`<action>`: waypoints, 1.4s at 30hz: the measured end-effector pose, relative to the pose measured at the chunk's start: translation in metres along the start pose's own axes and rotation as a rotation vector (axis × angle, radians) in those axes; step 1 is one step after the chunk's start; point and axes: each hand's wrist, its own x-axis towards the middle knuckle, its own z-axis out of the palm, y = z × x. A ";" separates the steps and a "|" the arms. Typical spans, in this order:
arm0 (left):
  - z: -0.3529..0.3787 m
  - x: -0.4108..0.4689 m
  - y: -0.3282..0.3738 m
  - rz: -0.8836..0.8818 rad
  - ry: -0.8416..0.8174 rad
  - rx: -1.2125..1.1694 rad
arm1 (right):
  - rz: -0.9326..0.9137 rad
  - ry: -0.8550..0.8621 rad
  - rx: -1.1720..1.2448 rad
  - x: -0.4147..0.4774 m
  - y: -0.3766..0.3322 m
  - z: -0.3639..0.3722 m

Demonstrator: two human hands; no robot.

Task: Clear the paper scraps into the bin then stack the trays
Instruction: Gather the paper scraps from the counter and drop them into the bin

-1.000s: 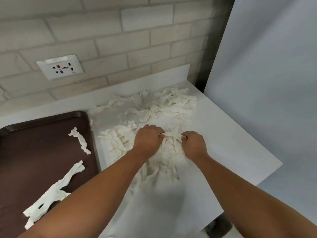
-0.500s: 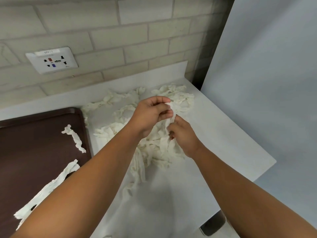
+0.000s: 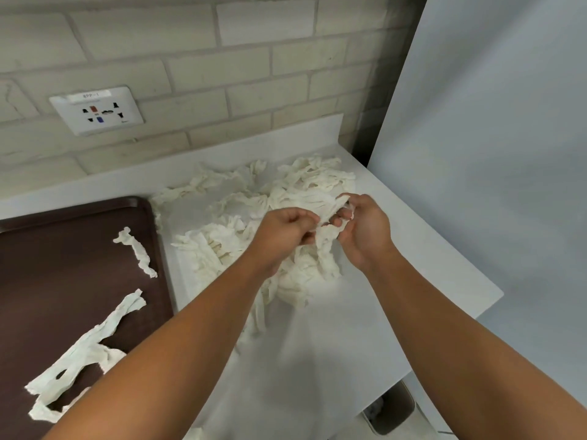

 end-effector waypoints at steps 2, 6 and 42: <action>0.009 -0.005 -0.012 0.040 -0.065 0.062 | 0.023 -0.024 0.035 -0.001 -0.003 -0.001; 0.024 -0.004 -0.025 0.100 -0.140 0.138 | -0.060 0.085 -0.230 0.001 0.006 -0.006; 0.027 0.051 0.014 0.116 -0.038 0.424 | -0.393 0.308 -1.422 -0.032 0.031 -0.167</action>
